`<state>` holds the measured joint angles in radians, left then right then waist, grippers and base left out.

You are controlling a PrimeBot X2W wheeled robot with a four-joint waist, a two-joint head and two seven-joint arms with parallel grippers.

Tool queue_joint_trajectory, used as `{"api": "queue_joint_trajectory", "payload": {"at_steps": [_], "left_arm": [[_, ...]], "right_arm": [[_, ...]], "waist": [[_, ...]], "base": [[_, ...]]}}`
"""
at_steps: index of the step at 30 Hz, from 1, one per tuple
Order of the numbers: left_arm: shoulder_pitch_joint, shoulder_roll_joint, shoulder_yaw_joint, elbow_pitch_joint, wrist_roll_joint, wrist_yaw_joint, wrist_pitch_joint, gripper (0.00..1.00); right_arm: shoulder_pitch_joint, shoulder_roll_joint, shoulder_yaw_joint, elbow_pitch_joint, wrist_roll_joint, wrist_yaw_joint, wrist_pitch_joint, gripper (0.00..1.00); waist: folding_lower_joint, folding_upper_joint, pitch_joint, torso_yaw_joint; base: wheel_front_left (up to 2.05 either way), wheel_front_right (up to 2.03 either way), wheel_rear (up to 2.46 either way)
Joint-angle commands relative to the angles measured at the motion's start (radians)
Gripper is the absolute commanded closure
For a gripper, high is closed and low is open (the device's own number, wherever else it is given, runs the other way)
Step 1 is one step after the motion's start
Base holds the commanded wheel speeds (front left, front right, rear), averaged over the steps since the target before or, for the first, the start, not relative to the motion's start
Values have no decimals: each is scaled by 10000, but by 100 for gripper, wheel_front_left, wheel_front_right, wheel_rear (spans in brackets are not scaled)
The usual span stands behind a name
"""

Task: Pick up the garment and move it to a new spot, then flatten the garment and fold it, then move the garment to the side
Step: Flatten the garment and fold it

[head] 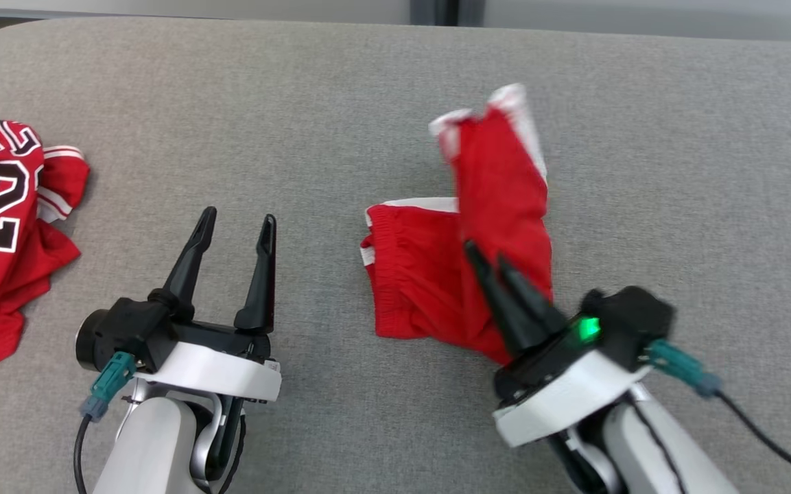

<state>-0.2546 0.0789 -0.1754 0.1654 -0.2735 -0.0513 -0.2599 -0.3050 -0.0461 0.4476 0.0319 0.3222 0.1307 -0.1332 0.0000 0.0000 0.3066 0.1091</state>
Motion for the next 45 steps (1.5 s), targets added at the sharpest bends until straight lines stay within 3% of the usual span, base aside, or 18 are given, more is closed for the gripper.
{"api": "queue_joint_trajectory", "payload": {"at_steps": [1,9,11,12,13,22,26,31,36,45], "left_arm": [[-145,4,17,-8,-37,-13,-36,0],[-168,-92,-87,37,-103,-48,-36,0],[-165,-102,-75,62,-109,-45,-36,0],[-165,-102,-75,62,-109,-45,-36,0],[-160,-104,-63,71,-114,-38,-36,0],[-126,-86,9,109,28,-2,-36,0],[-39,-47,84,131,80,58,-36,0],[41,79,168,64,140,147,-36,0],[91,269,287,-91,183,278,-30,0],[469,568,310,-416,324,547,198,0]], "right_arm": [[-133,-85,269,304,72,3,156,100],[-732,-88,1631,2289,440,3,182,100],[-861,-74,1886,2594,465,3,123,43],[-861,-74,1886,2594,465,3,123,43],[-911,-77,1989,2689,499,3,76,0],[-870,-233,3163,2700,140,3,-39,0],[-606,-408,2946,1960,74,3,-328,0],[-85,-348,1369,703,-307,3,-677,0],[404,-171,-857,-469,-987,3,-777,0],[1386,-70,-3966,-950,-1769,3,-254,0]], "waist": [[0,0,26,111],[0,0,146,409],[0,0,157,430],[0,0,157,430],[0,0,163,429],[0,0,39,258],[0,0,-77,103],[0,0,-263,-123],[0,0,-450,-326],[0,0,-992,-456]], "base": [[0,0,0],[0,0,0],[0,0,0],[0,0,0],[0,0,0],[0,0,0],[0,0,0],[0,0,0],[0,0,0],[0,0,0]]}}
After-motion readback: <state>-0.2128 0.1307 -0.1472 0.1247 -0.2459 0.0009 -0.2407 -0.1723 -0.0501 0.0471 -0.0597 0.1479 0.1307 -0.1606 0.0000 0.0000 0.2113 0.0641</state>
